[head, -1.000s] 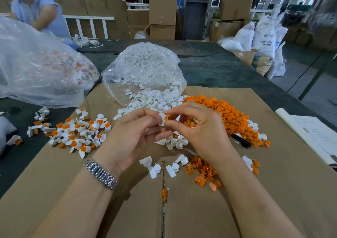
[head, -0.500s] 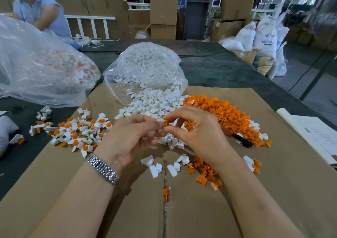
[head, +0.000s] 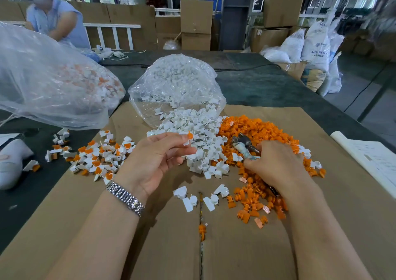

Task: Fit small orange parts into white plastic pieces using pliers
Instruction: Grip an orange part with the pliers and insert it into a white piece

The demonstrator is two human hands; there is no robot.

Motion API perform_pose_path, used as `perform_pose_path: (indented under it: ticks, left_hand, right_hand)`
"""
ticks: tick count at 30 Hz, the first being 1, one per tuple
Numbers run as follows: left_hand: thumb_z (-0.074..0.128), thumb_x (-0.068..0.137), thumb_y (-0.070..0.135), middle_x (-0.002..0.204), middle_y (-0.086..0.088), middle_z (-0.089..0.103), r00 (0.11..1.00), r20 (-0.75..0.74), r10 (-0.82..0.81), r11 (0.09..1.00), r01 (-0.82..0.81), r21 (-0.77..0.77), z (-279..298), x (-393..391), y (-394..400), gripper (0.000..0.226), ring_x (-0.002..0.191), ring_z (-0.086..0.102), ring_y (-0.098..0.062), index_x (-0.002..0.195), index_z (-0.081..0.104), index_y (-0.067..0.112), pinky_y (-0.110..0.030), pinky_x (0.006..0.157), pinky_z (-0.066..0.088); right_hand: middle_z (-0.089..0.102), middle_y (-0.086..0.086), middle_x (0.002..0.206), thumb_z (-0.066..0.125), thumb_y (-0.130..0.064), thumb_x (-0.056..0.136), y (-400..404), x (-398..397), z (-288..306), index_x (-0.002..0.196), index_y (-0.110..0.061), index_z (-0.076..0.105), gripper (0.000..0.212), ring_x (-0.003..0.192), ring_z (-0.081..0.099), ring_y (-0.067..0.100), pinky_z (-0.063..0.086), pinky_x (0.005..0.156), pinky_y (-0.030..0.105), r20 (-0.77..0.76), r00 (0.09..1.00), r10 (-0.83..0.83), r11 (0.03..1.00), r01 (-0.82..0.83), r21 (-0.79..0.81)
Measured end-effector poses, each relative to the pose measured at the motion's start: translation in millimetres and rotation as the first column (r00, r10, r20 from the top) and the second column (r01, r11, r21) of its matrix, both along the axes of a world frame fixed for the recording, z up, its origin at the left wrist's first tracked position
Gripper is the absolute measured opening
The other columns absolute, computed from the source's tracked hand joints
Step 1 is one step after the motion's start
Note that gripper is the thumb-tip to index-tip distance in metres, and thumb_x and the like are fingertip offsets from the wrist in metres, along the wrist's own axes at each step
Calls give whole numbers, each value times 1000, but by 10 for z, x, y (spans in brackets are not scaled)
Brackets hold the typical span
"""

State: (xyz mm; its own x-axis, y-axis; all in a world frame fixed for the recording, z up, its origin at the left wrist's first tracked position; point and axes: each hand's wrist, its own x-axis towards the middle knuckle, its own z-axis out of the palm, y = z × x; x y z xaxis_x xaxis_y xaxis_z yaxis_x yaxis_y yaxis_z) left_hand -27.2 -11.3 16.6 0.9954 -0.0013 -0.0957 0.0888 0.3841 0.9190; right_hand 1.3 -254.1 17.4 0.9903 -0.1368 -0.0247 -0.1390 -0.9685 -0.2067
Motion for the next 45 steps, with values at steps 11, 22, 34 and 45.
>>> perform_pose_path:
  ticks: [11, 22, 34, 45]
  left_hand:
    - [82, 69, 16, 82, -7, 75, 999, 4, 42, 995, -41, -93, 12, 16, -35, 5, 79, 76, -17, 72, 82, 12, -17, 49, 50]
    - [83, 71, 18, 76, 0, 74, 994, 54, 97, 992, -92, -91, 15, 14, -36, 3, 63, 70, -8, 69, 81, 16, -15, 45, 44]
    - [74, 86, 5, 68, -6, 69, 985, -9, 174, 984, -174, -31, 16, 9, -69, 4, 54, 64, -9, 85, 72, 3, -15, 44, 42]
    - [74, 81, 1, 70, -12, 62, 984, -25, 178, 984, -179, -14, 6, 13, -42, 7, 56, 66, -13, 74, 75, 2, -18, 46, 49]
  right_hand:
    - [71, 10, 78, 56, -23, 103, 104, -193, 509, 108, -7, 64, 19, 72, 74, 26, 64, 73, 41, -111, 961, 252, 563, -52, 825]
    - [67, 5, 84, 52, -30, 106, 620, -405, 516, 96, -10, 59, 24, 66, 64, 13, 57, 59, 21, -158, 862, 482, 597, -191, 779]
    - [63, 2, 66, 48, -45, 104, 716, -468, 412, 83, -12, 56, 40, 52, 61, 12, 53, 57, 28, -60, 896, 439, 729, -317, 607]
    - [43, 0, 61, 51, -45, 103, 813, -459, 243, 70, -17, 39, 45, 47, 40, 14, 33, 46, 26, 82, 930, 358, 815, -354, 458]
